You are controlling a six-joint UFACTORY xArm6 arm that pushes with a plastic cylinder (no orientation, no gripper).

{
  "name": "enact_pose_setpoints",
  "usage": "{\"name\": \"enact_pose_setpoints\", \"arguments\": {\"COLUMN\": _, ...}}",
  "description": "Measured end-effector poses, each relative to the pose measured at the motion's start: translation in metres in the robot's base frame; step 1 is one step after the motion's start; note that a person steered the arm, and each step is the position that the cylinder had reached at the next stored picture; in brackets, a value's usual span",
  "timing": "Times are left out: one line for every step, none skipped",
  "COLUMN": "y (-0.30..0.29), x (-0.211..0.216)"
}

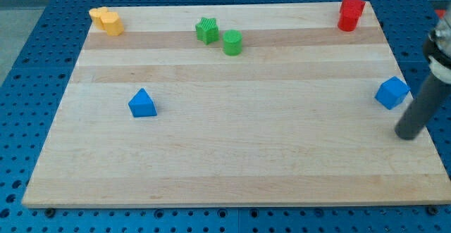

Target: Place the blue cube at the right center of the board

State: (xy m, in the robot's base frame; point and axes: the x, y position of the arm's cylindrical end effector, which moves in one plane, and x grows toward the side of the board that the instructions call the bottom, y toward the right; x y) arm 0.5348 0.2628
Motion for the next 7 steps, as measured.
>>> {"name": "enact_pose_setpoints", "arguments": {"y": 0.001, "x": 0.023}}
{"name": "enact_pose_setpoints", "arguments": {"y": 0.001, "x": 0.029}}
{"name": "enact_pose_setpoints", "arguments": {"y": 0.002, "x": 0.013}}
{"name": "enact_pose_setpoints", "arguments": {"y": 0.001, "x": -0.019}}
{"name": "enact_pose_setpoints", "arguments": {"y": 0.001, "x": -0.048}}
{"name": "enact_pose_setpoints", "arguments": {"y": 0.001, "x": -0.072}}
{"name": "enact_pose_setpoints", "arguments": {"y": 0.001, "x": -0.088}}
